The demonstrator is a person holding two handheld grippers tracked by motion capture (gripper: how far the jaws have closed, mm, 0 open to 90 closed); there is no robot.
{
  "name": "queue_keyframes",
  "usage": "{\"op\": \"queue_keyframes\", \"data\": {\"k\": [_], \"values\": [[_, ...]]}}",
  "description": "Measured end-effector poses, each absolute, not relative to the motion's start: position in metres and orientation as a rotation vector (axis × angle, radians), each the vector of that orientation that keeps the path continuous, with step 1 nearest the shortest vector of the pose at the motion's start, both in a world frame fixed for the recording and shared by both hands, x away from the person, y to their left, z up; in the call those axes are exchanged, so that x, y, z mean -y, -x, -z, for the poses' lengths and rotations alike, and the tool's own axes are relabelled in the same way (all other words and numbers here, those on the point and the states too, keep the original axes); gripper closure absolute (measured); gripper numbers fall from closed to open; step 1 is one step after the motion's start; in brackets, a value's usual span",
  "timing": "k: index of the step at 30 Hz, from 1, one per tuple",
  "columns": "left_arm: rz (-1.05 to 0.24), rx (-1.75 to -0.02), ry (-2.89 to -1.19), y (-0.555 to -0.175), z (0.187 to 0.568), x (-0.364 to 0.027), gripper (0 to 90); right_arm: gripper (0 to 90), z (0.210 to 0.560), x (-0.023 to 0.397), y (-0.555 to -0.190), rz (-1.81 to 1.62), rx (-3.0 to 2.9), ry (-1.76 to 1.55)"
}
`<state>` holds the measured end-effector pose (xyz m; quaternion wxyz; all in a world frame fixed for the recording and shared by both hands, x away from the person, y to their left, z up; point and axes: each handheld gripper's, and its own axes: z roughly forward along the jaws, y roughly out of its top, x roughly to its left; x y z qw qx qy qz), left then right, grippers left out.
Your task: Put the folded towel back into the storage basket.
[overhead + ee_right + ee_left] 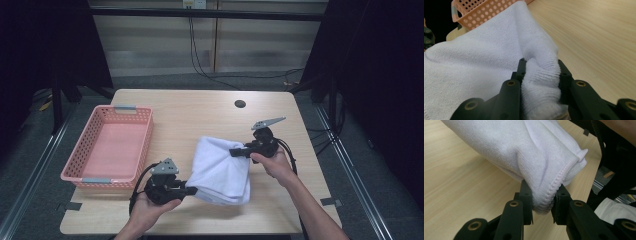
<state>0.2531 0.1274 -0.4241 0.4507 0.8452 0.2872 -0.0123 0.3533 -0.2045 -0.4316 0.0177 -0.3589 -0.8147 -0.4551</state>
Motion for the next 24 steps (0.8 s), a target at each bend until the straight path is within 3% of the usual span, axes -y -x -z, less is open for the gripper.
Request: {"op": "queue_keyframes", "data": {"k": [24], "values": [[-0.031,-0.724,-2.036,-0.275,0.385,-0.153,74.2,71.2,0.388,0.176,-0.393,1.473,2.526,1.050]]}}
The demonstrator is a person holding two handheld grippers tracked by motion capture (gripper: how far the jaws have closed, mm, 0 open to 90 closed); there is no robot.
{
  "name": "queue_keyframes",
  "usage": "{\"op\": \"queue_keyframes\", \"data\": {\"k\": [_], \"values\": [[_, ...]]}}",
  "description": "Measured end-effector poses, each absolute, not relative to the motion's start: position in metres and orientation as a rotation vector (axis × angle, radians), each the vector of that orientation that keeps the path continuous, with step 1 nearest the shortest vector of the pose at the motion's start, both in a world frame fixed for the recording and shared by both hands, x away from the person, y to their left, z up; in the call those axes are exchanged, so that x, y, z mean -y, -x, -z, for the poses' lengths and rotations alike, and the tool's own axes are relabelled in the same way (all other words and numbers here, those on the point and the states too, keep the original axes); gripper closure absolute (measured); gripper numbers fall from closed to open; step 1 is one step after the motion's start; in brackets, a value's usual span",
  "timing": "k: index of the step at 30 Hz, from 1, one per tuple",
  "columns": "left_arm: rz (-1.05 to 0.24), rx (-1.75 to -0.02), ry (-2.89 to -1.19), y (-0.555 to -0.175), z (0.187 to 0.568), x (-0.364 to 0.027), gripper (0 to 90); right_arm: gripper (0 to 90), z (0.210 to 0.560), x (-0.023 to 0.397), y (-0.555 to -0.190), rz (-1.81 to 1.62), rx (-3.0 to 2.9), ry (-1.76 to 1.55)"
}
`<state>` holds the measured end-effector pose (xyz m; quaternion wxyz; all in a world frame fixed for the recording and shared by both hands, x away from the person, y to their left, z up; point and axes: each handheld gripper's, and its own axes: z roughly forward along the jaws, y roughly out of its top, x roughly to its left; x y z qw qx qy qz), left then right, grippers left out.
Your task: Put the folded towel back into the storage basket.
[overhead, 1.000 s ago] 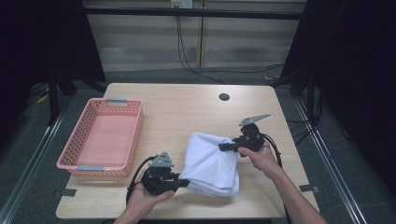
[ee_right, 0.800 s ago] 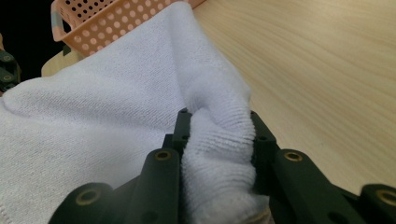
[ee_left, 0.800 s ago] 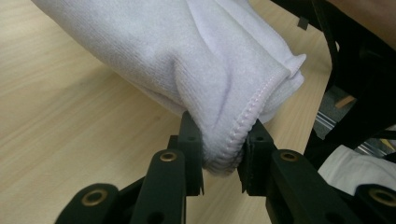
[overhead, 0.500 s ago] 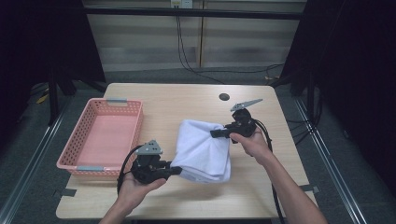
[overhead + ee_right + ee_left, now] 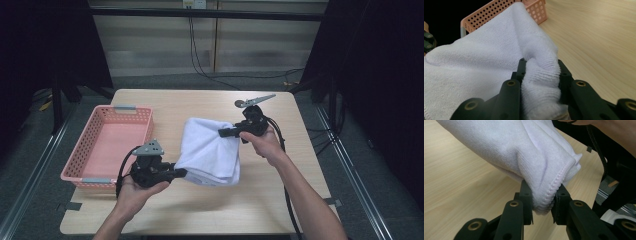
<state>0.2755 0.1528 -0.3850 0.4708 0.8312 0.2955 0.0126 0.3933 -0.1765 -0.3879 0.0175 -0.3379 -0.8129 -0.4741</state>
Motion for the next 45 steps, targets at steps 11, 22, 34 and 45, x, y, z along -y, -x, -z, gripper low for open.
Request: {"op": "queue_keyframes", "data": {"k": [11,22,34,45], "values": [[-0.057,-0.746,-2.008,-0.280,0.376,-0.174,74.1,71.3,0.376,0.156,-0.407,1.485,2.518,1.005],[-0.094,-0.787,-1.984,-0.286,0.364,-0.207,74.1,71.4,0.364,0.121,-0.424,1.478,2.536,0.946],[-0.144,-0.850,-1.908,-0.285,0.349,-0.260,74.2,71.4,0.342,0.063,-0.443,1.484,2.538,0.871],[-0.173,-0.883,-1.883,-0.281,0.345,-0.299,74.6,71.4,0.338,0.016,-0.454,1.477,2.515,0.808]]}}
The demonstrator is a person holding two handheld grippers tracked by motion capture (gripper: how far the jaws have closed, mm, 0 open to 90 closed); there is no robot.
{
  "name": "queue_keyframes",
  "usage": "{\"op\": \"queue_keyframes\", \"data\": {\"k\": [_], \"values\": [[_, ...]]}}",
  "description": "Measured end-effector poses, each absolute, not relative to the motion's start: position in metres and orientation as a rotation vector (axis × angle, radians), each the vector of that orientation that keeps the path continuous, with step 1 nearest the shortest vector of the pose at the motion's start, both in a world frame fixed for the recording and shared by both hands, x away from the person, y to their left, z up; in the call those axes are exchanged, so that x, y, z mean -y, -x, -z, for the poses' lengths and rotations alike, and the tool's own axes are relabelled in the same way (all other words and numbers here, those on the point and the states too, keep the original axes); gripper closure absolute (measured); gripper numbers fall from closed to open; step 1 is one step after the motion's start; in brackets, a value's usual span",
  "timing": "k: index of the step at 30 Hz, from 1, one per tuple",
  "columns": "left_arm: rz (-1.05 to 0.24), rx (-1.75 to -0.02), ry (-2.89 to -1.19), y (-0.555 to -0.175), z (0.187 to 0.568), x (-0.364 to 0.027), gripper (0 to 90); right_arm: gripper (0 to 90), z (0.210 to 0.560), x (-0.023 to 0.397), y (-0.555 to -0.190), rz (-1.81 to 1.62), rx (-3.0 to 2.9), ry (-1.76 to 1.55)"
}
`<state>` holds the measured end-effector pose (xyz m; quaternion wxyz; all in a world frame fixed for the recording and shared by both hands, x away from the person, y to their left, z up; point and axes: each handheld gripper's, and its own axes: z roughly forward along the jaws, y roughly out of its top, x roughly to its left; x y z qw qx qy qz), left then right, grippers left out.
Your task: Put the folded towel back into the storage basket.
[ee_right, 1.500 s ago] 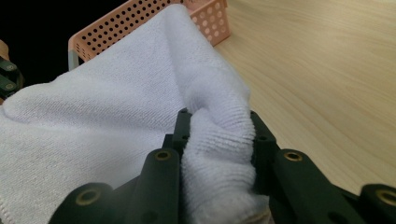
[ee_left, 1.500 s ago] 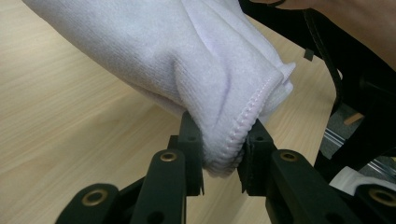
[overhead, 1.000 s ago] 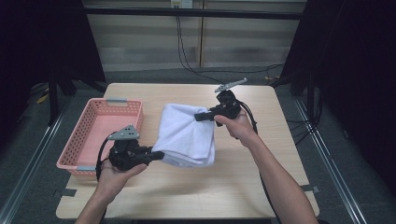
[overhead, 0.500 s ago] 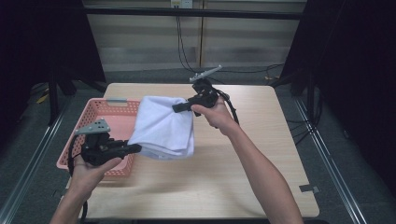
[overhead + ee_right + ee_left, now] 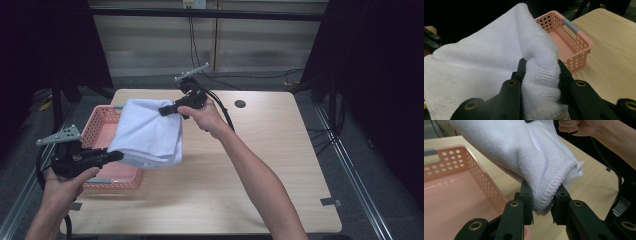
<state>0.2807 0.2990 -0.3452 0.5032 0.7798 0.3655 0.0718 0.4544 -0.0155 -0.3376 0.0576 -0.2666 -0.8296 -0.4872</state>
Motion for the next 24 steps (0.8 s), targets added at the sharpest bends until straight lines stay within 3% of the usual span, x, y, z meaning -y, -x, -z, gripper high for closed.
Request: {"op": "queue_keyframes", "data": {"k": [24], "values": [[-0.246,-1.008,-1.784,-0.278,0.342,-0.367,74.9,71.4,0.324,-0.058,-0.470,1.474,2.510,0.769]]}}
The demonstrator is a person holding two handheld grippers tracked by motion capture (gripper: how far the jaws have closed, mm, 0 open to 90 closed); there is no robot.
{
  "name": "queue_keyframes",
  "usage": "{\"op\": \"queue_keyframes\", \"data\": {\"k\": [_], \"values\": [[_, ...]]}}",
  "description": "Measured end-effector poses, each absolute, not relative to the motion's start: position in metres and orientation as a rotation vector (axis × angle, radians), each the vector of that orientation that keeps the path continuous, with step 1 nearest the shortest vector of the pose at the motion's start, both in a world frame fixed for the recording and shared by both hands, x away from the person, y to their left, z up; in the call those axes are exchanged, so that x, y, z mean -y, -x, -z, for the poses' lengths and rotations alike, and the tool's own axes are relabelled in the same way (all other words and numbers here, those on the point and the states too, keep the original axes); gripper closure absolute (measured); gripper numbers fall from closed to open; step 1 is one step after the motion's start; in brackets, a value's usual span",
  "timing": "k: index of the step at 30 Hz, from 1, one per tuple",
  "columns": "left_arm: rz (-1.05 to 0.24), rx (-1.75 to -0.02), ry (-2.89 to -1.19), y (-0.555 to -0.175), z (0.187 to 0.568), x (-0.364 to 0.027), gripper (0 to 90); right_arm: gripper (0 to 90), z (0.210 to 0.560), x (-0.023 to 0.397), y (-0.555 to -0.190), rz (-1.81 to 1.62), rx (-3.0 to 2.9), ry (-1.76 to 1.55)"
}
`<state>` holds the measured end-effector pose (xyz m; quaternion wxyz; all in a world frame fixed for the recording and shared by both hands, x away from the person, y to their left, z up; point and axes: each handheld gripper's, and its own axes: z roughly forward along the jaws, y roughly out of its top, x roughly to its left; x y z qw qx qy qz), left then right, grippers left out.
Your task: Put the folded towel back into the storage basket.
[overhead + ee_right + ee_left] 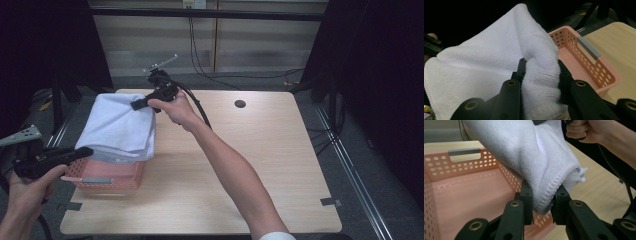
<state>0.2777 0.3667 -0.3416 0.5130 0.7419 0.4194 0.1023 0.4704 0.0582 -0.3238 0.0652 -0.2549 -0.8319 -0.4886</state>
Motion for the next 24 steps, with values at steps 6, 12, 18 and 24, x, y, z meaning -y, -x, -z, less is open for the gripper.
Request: {"op": "queue_keyframes", "data": {"k": [6,12,18,24], "values": [[-0.237,-1.045,-1.768,-0.281,0.352,-0.376,75.1,71.3,0.331,-0.074,-0.477,1.434,2.524,0.776],[-0.224,-1.088,-1.753,-0.288,0.360,-0.386,75.2,71.4,0.339,-0.084,-0.482,1.402,2.538,0.810],[-0.221,-1.122,-1.749,-0.289,0.366,-0.397,75.2,71.4,0.345,-0.096,-0.483,1.394,2.543,0.824],[-0.211,-1.172,-1.743,-0.293,0.376,-0.408,75.3,71.4,0.358,-0.108,-0.484,1.383,2.528,0.855]]}}
